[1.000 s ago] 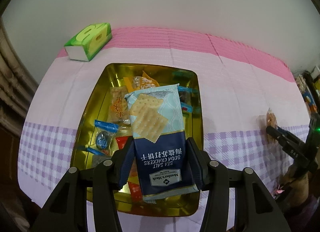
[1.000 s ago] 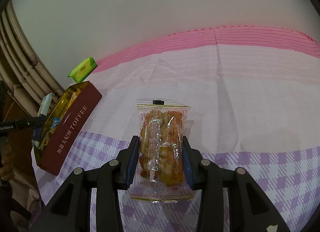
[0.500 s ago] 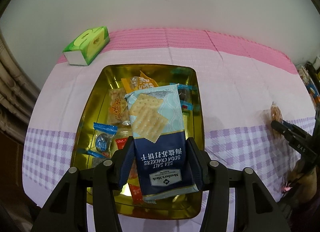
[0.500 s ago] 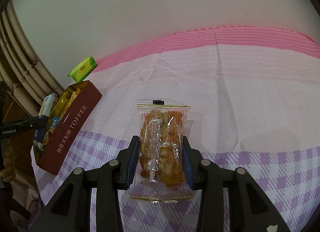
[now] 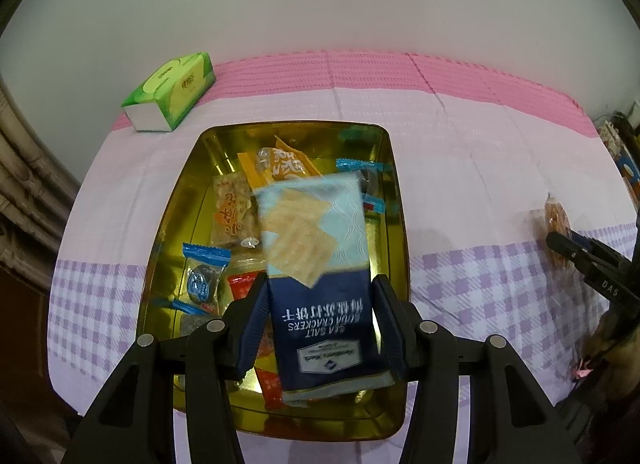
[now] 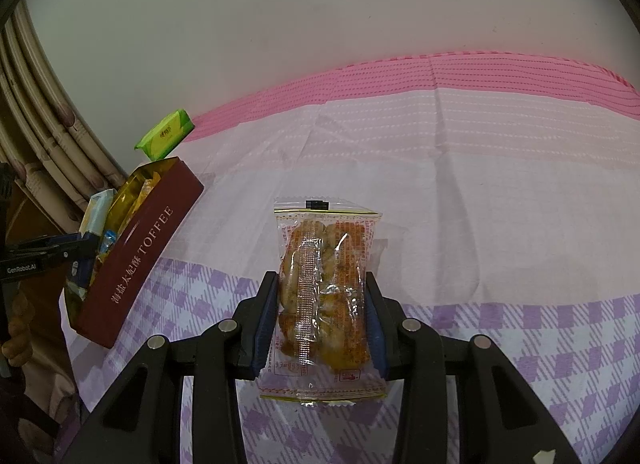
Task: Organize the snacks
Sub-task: 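Lower the soda cracker packet into the gold tin and open the left tool, then lower the pastry packet into the gold tin and open the right tool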
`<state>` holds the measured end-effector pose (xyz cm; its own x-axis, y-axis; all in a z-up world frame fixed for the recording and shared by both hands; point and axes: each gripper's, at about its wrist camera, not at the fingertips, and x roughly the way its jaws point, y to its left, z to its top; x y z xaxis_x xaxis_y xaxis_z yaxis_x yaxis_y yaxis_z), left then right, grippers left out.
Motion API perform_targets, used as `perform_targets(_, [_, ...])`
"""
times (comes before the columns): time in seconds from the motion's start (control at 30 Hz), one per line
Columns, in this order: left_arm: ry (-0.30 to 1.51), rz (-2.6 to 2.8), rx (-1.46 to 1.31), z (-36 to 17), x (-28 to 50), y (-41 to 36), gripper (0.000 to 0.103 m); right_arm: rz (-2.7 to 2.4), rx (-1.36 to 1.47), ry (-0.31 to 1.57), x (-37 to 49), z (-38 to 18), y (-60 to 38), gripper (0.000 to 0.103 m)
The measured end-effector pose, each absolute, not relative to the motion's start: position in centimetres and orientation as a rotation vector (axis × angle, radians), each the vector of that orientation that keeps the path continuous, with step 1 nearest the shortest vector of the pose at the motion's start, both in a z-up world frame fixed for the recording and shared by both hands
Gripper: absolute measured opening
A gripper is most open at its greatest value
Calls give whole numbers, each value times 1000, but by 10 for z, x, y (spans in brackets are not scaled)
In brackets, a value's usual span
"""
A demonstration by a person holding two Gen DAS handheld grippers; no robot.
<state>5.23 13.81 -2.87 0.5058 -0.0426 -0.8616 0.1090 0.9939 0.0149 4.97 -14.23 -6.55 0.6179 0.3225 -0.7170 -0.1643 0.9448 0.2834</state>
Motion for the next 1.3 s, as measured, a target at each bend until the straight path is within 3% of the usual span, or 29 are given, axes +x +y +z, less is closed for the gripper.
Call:
perform_targets(0.9, [955, 15, 123, -8, 34, 153, 52, 279, 168, 895, 47, -63, -126, 37])
perform_targets(1.3, [925, 94, 66, 6, 28, 182, 52, 446, 100, 857, 39, -15, -44, 37])
